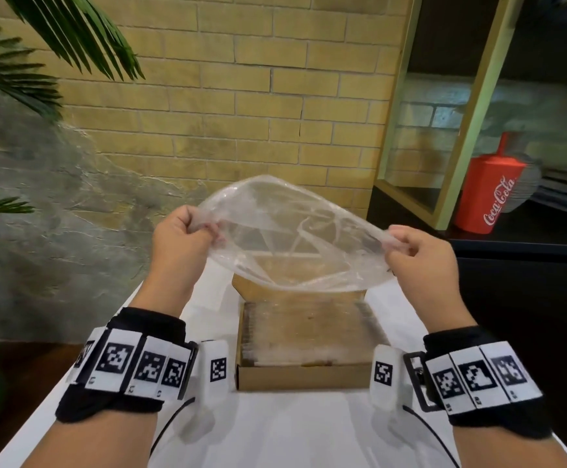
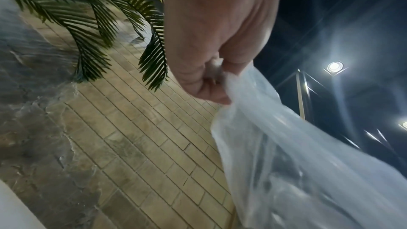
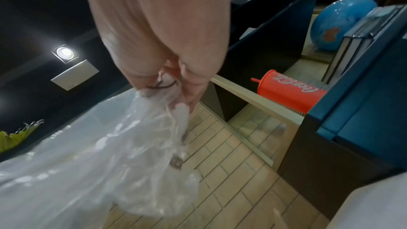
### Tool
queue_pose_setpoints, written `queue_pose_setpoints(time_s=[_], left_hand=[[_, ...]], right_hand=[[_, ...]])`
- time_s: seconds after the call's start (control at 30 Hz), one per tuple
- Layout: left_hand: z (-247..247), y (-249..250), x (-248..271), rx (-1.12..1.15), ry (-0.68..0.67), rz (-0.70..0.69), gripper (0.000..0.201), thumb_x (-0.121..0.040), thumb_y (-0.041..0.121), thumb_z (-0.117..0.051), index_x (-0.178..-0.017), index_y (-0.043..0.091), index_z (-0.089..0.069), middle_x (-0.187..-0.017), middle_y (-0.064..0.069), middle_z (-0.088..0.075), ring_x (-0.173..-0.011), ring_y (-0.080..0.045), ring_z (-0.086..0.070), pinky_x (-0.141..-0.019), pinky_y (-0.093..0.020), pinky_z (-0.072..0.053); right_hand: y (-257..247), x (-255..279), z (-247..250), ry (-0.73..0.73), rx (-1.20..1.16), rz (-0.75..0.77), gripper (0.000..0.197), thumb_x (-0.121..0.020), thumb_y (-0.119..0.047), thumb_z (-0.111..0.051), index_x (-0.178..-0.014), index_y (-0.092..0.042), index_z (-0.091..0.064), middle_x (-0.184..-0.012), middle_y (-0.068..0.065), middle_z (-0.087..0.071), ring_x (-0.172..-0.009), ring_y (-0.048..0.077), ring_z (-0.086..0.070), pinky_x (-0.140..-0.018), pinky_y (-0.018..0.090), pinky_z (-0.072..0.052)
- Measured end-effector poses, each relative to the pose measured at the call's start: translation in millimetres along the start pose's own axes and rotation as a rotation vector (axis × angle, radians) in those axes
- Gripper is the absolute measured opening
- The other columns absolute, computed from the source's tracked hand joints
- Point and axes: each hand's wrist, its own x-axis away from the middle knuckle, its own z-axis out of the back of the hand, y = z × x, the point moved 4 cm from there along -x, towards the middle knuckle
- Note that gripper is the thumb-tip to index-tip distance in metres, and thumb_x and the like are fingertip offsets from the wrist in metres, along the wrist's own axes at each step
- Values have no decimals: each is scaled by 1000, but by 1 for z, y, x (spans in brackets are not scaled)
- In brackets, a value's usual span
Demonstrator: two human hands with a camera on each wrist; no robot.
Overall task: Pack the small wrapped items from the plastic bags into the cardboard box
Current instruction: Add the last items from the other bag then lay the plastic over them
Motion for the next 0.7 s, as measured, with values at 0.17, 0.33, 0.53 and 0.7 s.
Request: queue_pose_setpoints(time_s=[0.17,0.33,0.53,0.7], left_hand=[[21,4,-3,-137,283,-83,34,-70,-4,-45,-62,28,-43,-68,3,-49,-62,-19,-43,-59,-35,-41],[7,1,-4,-154,69,28,41,-76,-8,-32,-89,29,-46,-79,-1,-55,-63,-16,-51,-59,-34,-48],[1,0,-1,-29,-237,49,51,-76,-23,-38,-77,20,-65,-64,12,-69,-60,-6,-60,-54,-15,-49],[6,6,4,220,-416,111,22,-57,23,-75,-77,15,-73,-76,0,-71,-73,-16,-63,-62,-22,-54]], right_hand=[[6,-2,18,201,10,-61,8,-83,-6,-55,-87,-13,-57,-76,-2,-54,-68,9,-48,-61,25,-42],[15,-7,7,-51,-394,-309,43,-90,0,-38,-123,-23,-52,-88,4,-61,-71,14,-57,-62,28,-49],[23,-9,6,-186,-598,-282,51,-83,18,-38,-102,-20,-67,-110,3,-66,-91,13,-65,-66,19,-52],[25,-10,9,-202,-775,-224,48,-82,12,-41,-111,-18,-64,-114,4,-67,-99,17,-67,-81,26,-56]])
